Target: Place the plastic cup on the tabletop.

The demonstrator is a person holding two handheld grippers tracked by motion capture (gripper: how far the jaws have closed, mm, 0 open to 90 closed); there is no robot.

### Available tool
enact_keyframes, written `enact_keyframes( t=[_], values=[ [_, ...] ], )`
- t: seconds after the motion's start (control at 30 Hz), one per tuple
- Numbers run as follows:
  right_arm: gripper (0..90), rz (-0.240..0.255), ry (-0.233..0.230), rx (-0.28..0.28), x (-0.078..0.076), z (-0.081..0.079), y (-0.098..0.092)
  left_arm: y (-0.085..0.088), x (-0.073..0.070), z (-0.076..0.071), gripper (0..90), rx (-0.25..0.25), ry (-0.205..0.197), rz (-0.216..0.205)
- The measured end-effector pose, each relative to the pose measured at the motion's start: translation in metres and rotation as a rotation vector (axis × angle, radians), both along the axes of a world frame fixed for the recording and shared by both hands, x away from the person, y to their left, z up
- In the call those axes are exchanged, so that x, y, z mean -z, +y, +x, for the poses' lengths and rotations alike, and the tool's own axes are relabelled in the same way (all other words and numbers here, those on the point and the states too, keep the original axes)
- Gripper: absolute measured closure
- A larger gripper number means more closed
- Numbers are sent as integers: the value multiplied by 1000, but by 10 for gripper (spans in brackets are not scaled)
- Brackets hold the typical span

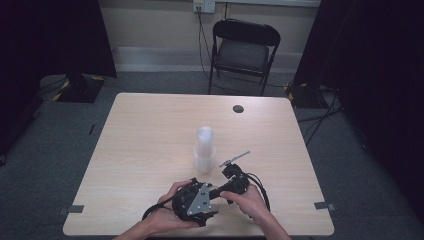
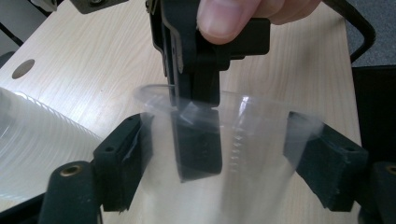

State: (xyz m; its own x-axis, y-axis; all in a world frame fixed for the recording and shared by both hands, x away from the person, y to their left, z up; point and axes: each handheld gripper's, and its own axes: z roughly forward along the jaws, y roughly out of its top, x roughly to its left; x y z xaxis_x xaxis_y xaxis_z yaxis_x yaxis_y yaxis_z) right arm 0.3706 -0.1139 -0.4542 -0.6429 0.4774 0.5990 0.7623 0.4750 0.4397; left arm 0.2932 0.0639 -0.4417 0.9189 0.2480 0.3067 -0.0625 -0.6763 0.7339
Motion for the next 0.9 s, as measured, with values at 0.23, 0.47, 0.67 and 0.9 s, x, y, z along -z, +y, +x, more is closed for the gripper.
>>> enact_keyframes(
  t=[0.23,0.47,0.67,0.9],
  values=[
    [892,-3,6,5,-1,-2,3,1,-1,0,271,-4,-27,0],
    [843,2,-4,43,-4,-1,0,5,2,4,289,-8,-49,-50],
    [765,-12,-52,41,-7,-1,1,9,1,9,291,-24,3,-103],
    [739,13,-123,81,-15,-3,-5,12,2,13,291,-52,79,-166]
  ],
)
